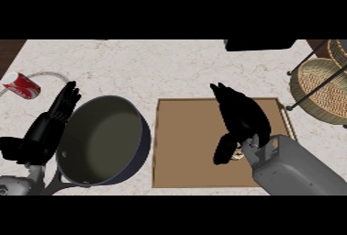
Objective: Pick the cupcake from the tray and place it in the tiered basket
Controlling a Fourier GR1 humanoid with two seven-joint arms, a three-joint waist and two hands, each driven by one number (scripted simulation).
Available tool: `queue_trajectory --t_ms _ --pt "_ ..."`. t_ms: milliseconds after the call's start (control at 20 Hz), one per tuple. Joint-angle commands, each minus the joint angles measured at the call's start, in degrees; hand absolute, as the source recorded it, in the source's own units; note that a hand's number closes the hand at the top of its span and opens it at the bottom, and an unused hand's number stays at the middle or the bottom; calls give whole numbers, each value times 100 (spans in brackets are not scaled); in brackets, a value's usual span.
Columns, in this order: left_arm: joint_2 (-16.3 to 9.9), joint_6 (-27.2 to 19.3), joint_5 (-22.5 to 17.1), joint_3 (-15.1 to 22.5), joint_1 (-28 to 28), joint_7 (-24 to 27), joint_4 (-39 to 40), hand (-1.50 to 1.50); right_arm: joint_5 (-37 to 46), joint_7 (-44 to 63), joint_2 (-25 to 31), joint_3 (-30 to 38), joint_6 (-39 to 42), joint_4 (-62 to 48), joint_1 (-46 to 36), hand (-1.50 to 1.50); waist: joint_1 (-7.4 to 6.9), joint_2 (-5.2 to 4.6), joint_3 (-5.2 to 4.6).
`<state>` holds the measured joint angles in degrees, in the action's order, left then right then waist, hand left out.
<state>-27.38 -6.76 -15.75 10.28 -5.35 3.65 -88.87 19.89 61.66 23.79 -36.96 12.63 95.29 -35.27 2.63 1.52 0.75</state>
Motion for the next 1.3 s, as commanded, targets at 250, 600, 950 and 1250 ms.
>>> queue_trajectory --t_ms 250,600,950,1250 --pt "637 93 -13 499 145 11 441 0 439 1759 -161 -176 299 301 -295 -150 -39 -113 -102" --pt "766 2 101 587 186 22 296 0 386 1953 -194 -223 440 -123 46 -150 -97 -126 -99" --pt "706 275 -56 340 17 75 630 0 766 1535 -297 -346 -3 -201 600 -150 -102 -160 -91" --pt "868 268 83 430 157 234 625 0 763 1391 -140 33 35 -474 749 -150 -130 -174 -92"
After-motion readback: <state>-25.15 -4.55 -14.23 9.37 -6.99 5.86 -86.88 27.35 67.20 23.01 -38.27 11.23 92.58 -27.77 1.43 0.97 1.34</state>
